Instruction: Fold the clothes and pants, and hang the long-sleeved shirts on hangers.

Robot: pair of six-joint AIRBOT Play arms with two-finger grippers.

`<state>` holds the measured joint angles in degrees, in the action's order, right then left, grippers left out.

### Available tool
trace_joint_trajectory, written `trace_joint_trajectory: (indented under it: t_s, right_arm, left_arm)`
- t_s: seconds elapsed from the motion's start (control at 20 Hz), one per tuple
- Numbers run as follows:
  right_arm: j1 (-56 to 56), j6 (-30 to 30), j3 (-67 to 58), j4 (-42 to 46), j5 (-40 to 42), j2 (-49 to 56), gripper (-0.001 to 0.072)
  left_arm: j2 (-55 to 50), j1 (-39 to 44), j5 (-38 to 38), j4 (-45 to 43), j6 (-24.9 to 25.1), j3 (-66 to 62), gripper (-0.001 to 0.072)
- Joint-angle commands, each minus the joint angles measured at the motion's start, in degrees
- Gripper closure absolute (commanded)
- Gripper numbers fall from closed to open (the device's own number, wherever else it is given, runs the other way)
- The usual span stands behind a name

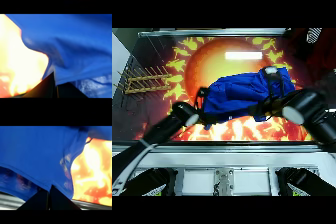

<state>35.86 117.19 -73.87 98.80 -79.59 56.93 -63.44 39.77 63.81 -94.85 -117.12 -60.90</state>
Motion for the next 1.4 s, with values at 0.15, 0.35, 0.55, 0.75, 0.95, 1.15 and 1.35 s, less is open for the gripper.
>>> trace_joint_trajectory:
  t_s: [0.15, 0.35, 0.55, 0.75, 0.95, 1.15, 1.35]
  right_arm:
    - [-2.6, -7.9, -26.1, -1.1, -18.4, 0.0, 0.0704]
    - [-2.6, -7.5, -31.2, -7.6, -23.4, 0.0, 0.0705]
    - [-2.6, -13.0, -31.1, -10.8, -23.4, 3.3, 0.0707]
    - [-4.1, -17.8, -27.5, -8.7, -23.6, 9.7, 0.0706]
    - [-4.0, -15.3, -11.4, -8.7, -24.3, 10.3, 0.0705]
    - [-3.8, -12.0, -3.1, -11.5, -24.2, 10.4, 0.0705]
    - [-2.3, -9.9, -3.1, -11.7, -24.2, 9.3, 0.0705]
  left_arm:
    - [14.7, -4.1, 9.0, 12.8, 11.3, -28.3, 0.0696]
    - [16.5, -4.2, 12.7, 19.8, 10.9, -33.6, 0.0696]
    - [11.3, -4.2, 18.7, 19.4, 12.2, -32.2, 0.0696]
    - [2.9, -4.2, 18.7, 19.3, 15.6, -20.1, 0.0696]
    - [-3.1, -4.2, 14.6, 21.2, 17.5, -6.6, 0.0696]
    - [-5.1, -4.2, 12.2, 26.4, 20.0, -1.9, 0.0696]
    - [0.1, -4.2, 12.3, 26.5, 20.3, 0.1, 0.0696]
